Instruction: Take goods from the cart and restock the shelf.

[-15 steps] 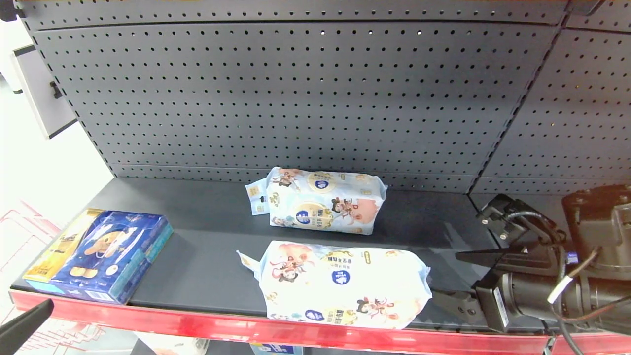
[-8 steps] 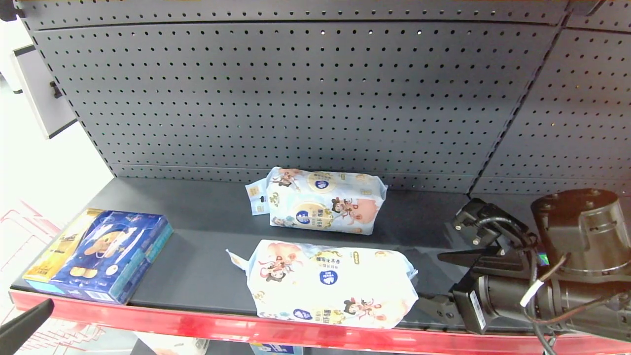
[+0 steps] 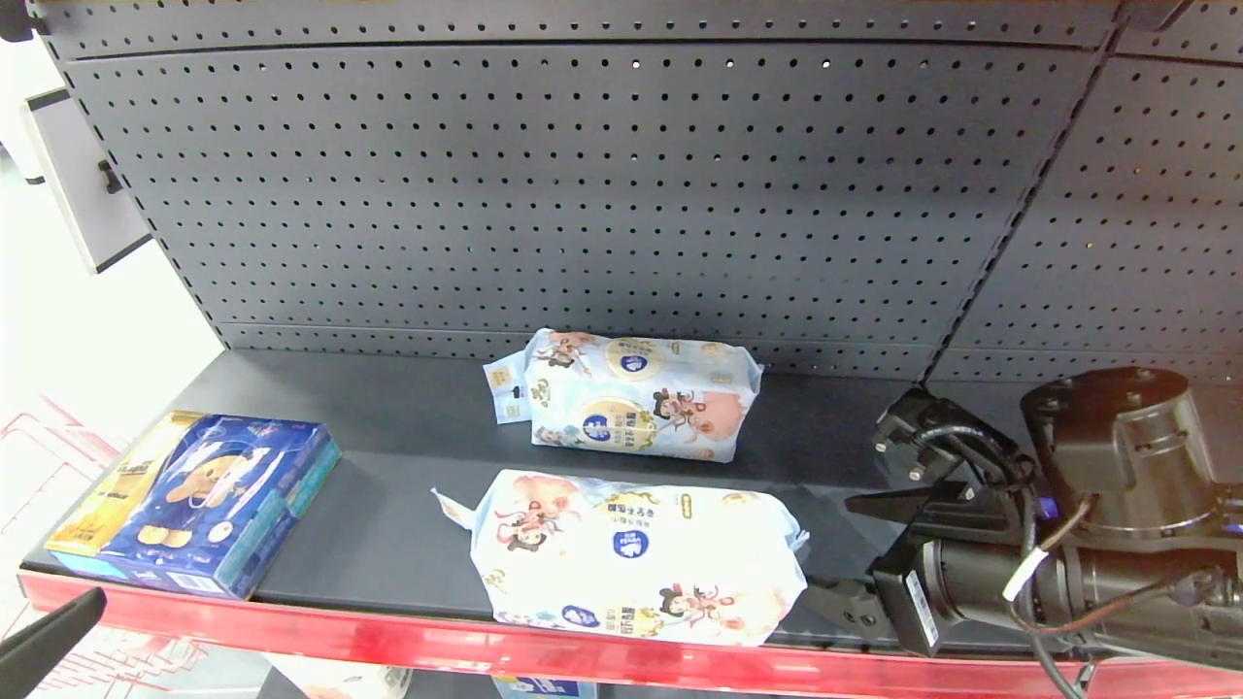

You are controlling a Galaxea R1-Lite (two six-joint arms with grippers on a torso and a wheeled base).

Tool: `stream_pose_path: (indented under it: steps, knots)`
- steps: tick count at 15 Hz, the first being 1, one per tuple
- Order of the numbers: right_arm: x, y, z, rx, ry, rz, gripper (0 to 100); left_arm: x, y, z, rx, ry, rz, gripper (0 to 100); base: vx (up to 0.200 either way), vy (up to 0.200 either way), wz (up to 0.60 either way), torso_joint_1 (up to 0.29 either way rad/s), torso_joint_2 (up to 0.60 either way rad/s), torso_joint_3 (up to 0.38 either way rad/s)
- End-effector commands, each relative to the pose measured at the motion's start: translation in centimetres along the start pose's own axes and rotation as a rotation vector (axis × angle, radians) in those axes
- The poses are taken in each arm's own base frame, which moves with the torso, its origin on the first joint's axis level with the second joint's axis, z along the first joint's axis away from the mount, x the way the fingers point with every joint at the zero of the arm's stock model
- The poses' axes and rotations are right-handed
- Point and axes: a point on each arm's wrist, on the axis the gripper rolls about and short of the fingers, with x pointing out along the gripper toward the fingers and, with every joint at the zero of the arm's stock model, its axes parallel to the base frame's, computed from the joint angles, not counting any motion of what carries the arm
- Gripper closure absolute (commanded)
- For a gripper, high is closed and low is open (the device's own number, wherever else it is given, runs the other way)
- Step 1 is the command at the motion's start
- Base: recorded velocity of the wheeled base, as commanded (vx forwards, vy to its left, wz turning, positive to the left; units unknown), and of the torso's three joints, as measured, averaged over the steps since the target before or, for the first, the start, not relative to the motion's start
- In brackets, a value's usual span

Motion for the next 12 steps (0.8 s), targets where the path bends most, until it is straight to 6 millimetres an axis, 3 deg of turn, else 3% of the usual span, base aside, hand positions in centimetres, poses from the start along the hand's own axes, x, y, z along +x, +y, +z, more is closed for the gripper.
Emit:
stream_pose_path:
  steps: [1,9,12]
  knots:
    - [0.1,0.1,0.1,-0.004,-0.001,0.004,0,0.1,0.0,0.0,0.0,0.004,0.001,0,0.0,0.0,0.0,0.0,0.0,0.0]
    - [0.6,0.3,0.3,-0.011,0.004,0.012,0,0.0,0.0,0.0,0.0,0.002,-0.001,0,0.0,0.0,0.0,0.0,0.0,0.0]
    - [-0.5,0.2,-0.4,-0.007,-0.003,-0.019,0,0.1,0.0,-0.1,0.0,0.005,-0.002,0,0.0,0.0,0.0,0.0,0.0,0.0]
